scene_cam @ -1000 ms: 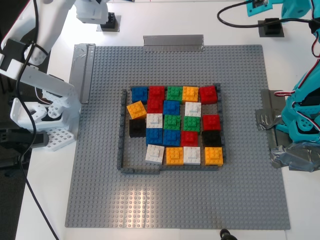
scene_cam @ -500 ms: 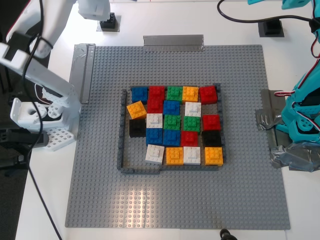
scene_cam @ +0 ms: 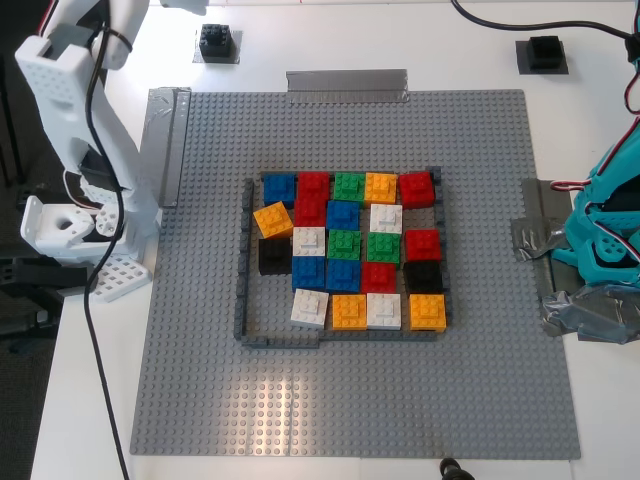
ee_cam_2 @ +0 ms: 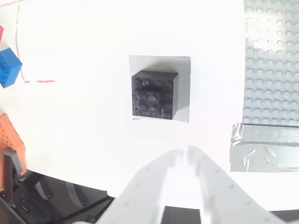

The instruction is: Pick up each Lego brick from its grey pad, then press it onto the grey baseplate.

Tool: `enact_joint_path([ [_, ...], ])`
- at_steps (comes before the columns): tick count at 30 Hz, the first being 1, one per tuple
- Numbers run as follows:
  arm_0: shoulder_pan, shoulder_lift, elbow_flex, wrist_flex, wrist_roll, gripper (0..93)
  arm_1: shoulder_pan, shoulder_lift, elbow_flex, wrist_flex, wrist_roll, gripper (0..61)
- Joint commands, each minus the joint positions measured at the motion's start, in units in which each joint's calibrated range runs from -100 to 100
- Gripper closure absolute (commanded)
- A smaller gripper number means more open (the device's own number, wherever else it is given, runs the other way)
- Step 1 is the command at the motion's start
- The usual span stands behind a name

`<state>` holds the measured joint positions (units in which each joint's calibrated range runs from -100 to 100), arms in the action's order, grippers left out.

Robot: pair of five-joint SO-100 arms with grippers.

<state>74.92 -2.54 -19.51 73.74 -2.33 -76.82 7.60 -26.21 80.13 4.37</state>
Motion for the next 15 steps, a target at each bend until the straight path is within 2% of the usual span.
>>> enact_joint_path([
  [1,0.27,-0.21,-1.48,-0.51,0.05,92.7,-1.93,1.93,-8.42,0.59,1.85,61.2],
  [3,0.06,1.76,-1.12,-1.00,-0.14,91.9,-2.14,3.39,-8.33,-0.39,2.93,61.2],
  [5,0.06,4.00,-1.48,-1.32,-0.29,86.7,-2.07,4.93,-8.69,-0.71,3.95,61.2],
  [9,1.22,8.97,-1.39,-0.92,0.05,80.5,-1.85,10.17,-13.66,1.65,3.81,61.2],
  [13,2.09,11.72,-2.65,-1.40,0.10,79.8,-2.00,14.29,-17.27,2.70,3.47,61.2],
  [15,1.58,12.84,-3.92,-1.00,1.57,79.7,-2.00,15.06,-17.00,2.54,3.51,57.1],
])
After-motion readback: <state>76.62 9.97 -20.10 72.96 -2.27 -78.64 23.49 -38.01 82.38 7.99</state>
